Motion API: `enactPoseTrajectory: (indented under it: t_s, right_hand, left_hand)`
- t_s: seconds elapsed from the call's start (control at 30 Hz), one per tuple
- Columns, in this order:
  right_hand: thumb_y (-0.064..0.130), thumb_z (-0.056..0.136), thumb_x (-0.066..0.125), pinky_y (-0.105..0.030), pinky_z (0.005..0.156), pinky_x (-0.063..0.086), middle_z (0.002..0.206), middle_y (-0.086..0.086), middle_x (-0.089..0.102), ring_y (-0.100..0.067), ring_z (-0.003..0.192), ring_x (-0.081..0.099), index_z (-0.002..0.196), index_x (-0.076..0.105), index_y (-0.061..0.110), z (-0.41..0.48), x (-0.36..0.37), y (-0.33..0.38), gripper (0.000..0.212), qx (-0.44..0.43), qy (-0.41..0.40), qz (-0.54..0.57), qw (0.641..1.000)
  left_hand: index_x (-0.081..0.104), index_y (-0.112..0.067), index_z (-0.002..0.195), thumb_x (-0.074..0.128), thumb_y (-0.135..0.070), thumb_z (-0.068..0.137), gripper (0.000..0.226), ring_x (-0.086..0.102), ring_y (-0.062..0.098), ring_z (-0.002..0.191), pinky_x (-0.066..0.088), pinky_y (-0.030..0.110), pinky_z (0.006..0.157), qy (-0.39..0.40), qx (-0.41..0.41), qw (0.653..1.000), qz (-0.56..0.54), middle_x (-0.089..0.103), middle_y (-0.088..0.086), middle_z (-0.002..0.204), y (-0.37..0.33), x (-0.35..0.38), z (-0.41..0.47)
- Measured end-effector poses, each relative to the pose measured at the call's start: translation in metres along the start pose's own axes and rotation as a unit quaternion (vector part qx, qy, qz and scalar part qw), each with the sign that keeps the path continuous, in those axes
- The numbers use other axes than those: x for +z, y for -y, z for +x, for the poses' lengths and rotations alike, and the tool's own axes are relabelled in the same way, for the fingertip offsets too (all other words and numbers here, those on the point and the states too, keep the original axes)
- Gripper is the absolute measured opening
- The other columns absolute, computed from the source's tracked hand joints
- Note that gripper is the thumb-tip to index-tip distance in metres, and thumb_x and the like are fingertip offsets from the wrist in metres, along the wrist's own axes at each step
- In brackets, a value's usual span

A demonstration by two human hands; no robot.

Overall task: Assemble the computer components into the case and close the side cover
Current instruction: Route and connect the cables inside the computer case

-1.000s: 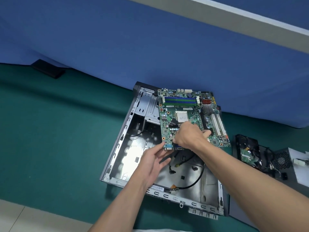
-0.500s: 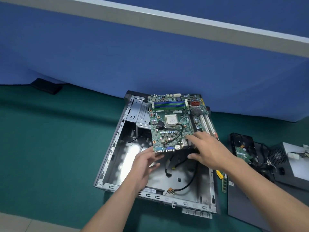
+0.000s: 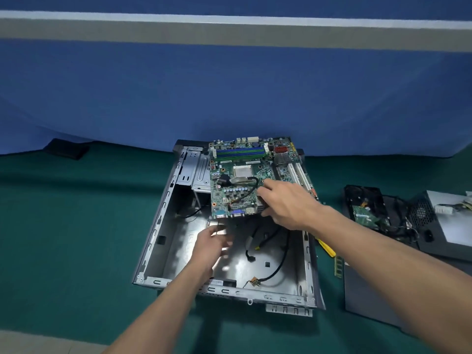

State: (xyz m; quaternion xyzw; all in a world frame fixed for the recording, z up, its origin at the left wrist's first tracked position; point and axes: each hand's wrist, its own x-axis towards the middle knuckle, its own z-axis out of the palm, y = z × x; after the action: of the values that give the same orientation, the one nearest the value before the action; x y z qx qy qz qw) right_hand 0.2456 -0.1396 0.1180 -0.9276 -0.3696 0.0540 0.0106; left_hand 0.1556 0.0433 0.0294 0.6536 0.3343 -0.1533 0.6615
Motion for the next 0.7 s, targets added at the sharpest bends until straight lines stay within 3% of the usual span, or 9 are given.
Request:
enactPoseTrajectory:
  t_s: [0.07, 0.17, 0.23, 0.3, 0.37, 0.47, 0.53, 0.6, 0.7]
  right_hand:
    - [0.036, 0.089, 0.063, -0.031, 0.062, 0.031, 0.100, -0.002, 0.048, -0.026, 0.088, 0.057, 0.110, 0.054, 0.010, -0.003, -0.009, 0.001, 0.034, -0.004, -0.011, 0.014, 1.000]
    - [0.040, 0.090, 0.061, -0.031, 0.061, 0.031, 0.097, -0.001, 0.047, -0.025, 0.083, 0.057, 0.104, 0.055, 0.011, -0.018, -0.016, -0.001, 0.033, 0.001, -0.025, 0.026, 0.999]
    - [0.041, 0.090, 0.061, -0.031, 0.061, 0.034, 0.099, -0.002, 0.048, -0.025, 0.082, 0.056, 0.105, 0.055, 0.010, -0.029, -0.019, -0.006, 0.034, 0.011, -0.038, 0.034, 0.999]
    - [0.041, 0.090, 0.061, -0.033, 0.062, 0.039, 0.101, -0.002, 0.047, -0.024, 0.082, 0.055, 0.106, 0.055, 0.010, -0.040, -0.023, -0.012, 0.036, 0.027, -0.055, 0.046, 0.997]
    - [0.041, 0.089, 0.061, -0.035, 0.064, 0.042, 0.100, -0.002, 0.046, -0.024, 0.082, 0.054, 0.106, 0.054, 0.010, -0.050, -0.026, -0.018, 0.037, 0.043, -0.066, 0.055, 0.995]
    - [0.040, 0.089, 0.062, -0.036, 0.064, 0.042, 0.094, 0.000, 0.040, -0.023, 0.078, 0.049, 0.102, 0.053, 0.009, -0.065, -0.027, -0.027, 0.035, 0.056, -0.077, 0.057, 0.994]
    - [0.038, 0.088, 0.063, -0.032, 0.063, 0.039, 0.093, 0.002, 0.039, -0.017, 0.074, 0.040, 0.103, 0.055, 0.008, -0.074, -0.028, -0.032, 0.035, 0.063, -0.084, 0.058, 0.993]
    - [0.038, 0.089, 0.062, -0.029, 0.064, 0.035, 0.098, -0.001, 0.045, -0.013, 0.075, 0.033, 0.107, 0.056, 0.007, -0.082, -0.029, -0.036, 0.037, 0.068, -0.087, 0.060, 0.992]
    - [0.039, 0.090, 0.060, -0.026, 0.067, 0.031, 0.099, 0.001, 0.042, -0.011, 0.078, 0.032, 0.112, 0.055, 0.007, -0.089, -0.033, -0.039, 0.039, 0.066, -0.088, 0.072, 0.991]
  left_hand:
    - [0.064, -0.009, 0.114, 0.055, -0.002, 0.092, 0.024, 0.068, 0.017, 0.078, 0.054, 0.030, 0.066, 0.021, 0.025, 0.990, 0.135, 0.072, 0.006, 0.094, 0.005, 0.004, 0.002]
    - [0.060, -0.008, 0.125, 0.057, -0.013, 0.096, 0.030, 0.065, 0.000, 0.067, 0.044, 0.009, 0.051, 0.093, 0.062, 0.949, 0.295, 0.068, 0.003, 0.105, 0.009, 0.015, 0.000]
    - [0.057, -0.009, 0.131, 0.060, -0.021, 0.095, 0.038, 0.065, 0.007, 0.086, 0.045, 0.008, 0.063, 0.145, 0.092, 0.907, 0.385, 0.066, 0.005, 0.118, 0.008, 0.026, 0.000]
    - [0.051, -0.010, 0.137, 0.061, -0.030, 0.094, 0.048, 0.060, 0.019, 0.109, 0.046, 0.021, 0.086, 0.187, 0.109, 0.864, 0.454, 0.061, 0.008, 0.129, 0.006, 0.041, -0.001]
    - [0.040, -0.008, 0.145, 0.060, -0.037, 0.094, 0.062, 0.053, 0.024, 0.123, 0.042, 0.029, 0.099, 0.209, 0.104, 0.845, 0.481, 0.053, 0.011, 0.138, 0.007, 0.058, -0.001]
    - [0.037, -0.006, 0.143, 0.060, -0.042, 0.093, 0.066, 0.049, 0.028, 0.125, 0.041, 0.032, 0.097, 0.224, 0.085, 0.835, 0.496, 0.050, 0.014, 0.140, 0.009, 0.087, 0.000]
    - [0.048, -0.007, 0.127, 0.062, -0.040, 0.092, 0.050, 0.055, 0.027, 0.110, 0.043, 0.032, 0.085, 0.218, 0.076, 0.843, 0.486, 0.059, 0.013, 0.124, 0.014, 0.102, 0.002]
    - [0.057, -0.005, 0.114, 0.062, -0.031, 0.094, 0.034, 0.060, 0.027, 0.102, 0.047, 0.034, 0.086, 0.204, 0.083, 0.861, 0.458, 0.065, 0.012, 0.112, 0.018, 0.111, 0.004]
    - [0.063, -0.006, 0.110, 0.053, -0.018, 0.099, 0.020, 0.064, 0.025, 0.092, 0.051, 0.029, 0.079, 0.167, 0.121, 0.872, 0.445, 0.068, 0.011, 0.101, 0.012, 0.108, 0.005]
